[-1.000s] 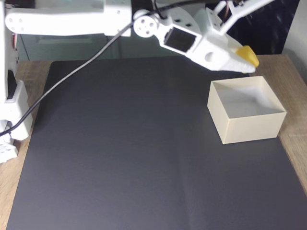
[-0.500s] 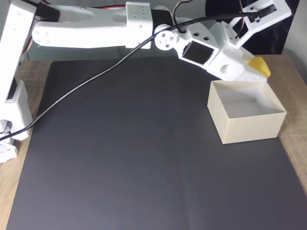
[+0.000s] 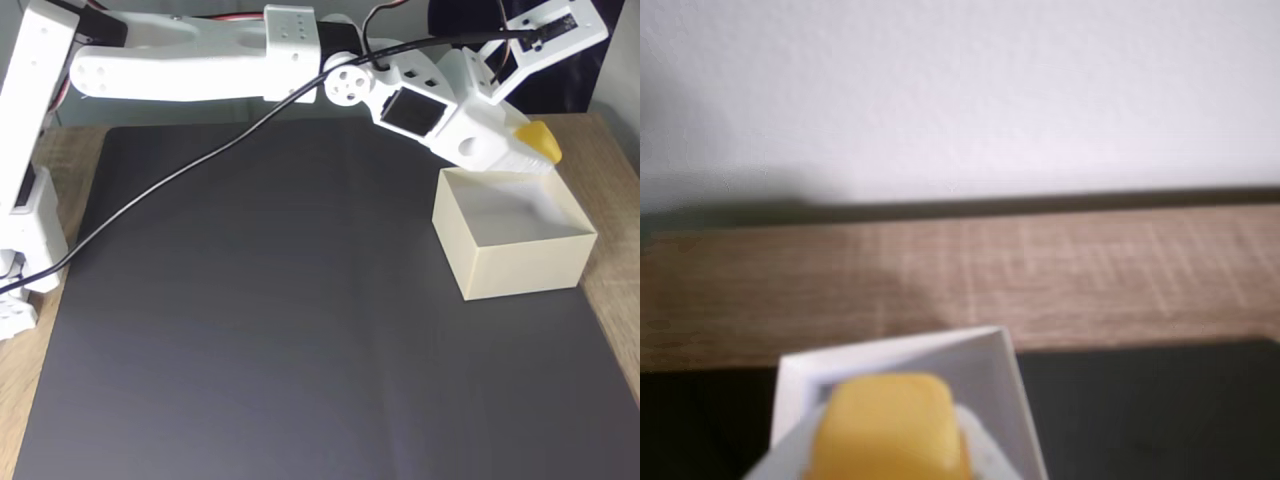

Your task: Grasp a cube block and put it in the white box.

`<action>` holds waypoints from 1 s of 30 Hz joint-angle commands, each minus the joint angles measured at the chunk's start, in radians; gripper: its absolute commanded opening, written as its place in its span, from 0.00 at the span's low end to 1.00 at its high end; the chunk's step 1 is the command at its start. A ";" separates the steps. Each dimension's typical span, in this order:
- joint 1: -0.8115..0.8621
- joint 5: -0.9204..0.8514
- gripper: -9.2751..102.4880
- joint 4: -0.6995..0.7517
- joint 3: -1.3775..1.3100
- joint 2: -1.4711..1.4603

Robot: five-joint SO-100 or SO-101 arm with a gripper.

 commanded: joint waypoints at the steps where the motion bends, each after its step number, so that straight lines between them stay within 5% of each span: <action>1: -0.009 0.005 0.25 0.003 -0.057 0.012; 12: 0.008 0.005 0.29 0.003 -0.057 0.021; 20: -0.025 0.000 0.09 0.095 -0.043 0.086; 30: -0.109 0.028 0.08 0.147 0.103 0.276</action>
